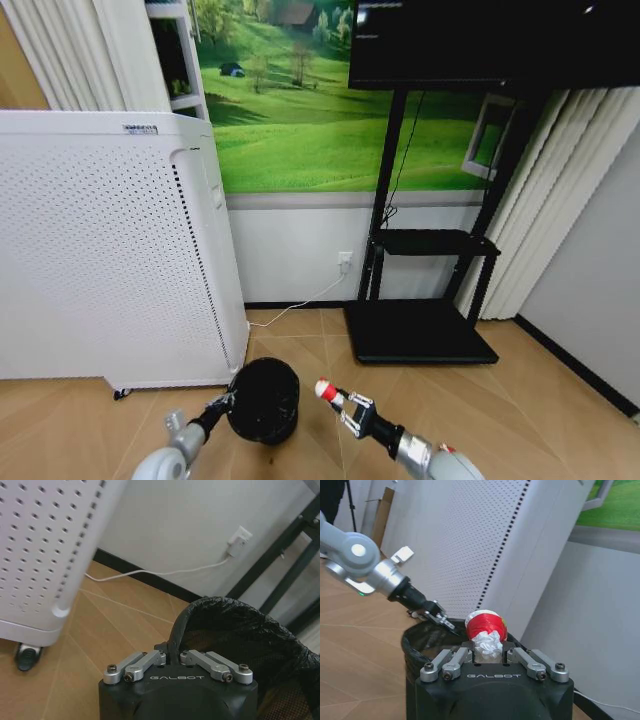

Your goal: Pick up the trash bin and place the garbage on the floor into it.

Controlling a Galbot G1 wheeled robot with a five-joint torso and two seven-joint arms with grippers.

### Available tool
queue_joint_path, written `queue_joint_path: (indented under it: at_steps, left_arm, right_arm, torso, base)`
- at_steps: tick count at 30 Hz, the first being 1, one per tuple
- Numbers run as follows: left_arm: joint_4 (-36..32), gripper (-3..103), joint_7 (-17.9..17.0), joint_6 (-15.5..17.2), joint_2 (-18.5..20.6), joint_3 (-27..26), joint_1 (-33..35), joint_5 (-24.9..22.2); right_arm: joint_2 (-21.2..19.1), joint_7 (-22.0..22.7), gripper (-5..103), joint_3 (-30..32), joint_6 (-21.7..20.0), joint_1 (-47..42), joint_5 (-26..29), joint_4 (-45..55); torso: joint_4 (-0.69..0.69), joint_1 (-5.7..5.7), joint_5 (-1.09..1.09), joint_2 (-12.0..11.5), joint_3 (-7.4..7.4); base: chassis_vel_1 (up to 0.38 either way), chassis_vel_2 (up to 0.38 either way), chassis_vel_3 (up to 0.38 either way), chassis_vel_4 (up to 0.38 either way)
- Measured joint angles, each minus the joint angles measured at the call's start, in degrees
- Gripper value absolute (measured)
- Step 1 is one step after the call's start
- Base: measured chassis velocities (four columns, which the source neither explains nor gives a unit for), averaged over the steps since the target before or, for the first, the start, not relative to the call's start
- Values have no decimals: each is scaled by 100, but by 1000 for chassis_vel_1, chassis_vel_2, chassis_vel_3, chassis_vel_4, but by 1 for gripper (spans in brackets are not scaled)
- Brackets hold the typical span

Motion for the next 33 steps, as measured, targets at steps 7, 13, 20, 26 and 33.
queue_joint_path:
  at_steps: [7,13,20,26,33]
  left_arm:
    - [172,7,163,-37,-38,456,-105,266]
    - [145,7,242,-69,-188,749,-52,426]
    - [-58,7,242,-62,-243,796,87,469]
    - [-372,7,222,-54,-147,554,327,465]
    - [-526,7,198,-53,-93,327,411,396]
  right_arm:
    - [83,27,25,-340,-35,55,-219,-18]
    - [115,42,25,-664,-92,208,-332,-119]
    - [162,-34,27,-745,-52,273,-415,-242]
    - [179,8,59,-607,12,338,-318,-187]
    - [180,43,80,-455,38,282,-253,-82]
  torso:
    - [2,0,0,0,0]
    - [2,0,-1,0,0]
    - [1,0,-1,0,0]
    - [2,0,-2,0,0]
    - [2,0,-1,0,0]
  base:
    - [0,0,0,0]
    - [0,0,0,0]
    - [0,0,0,0]
    - [0,0,0,0]
    - [0,0,0,0]
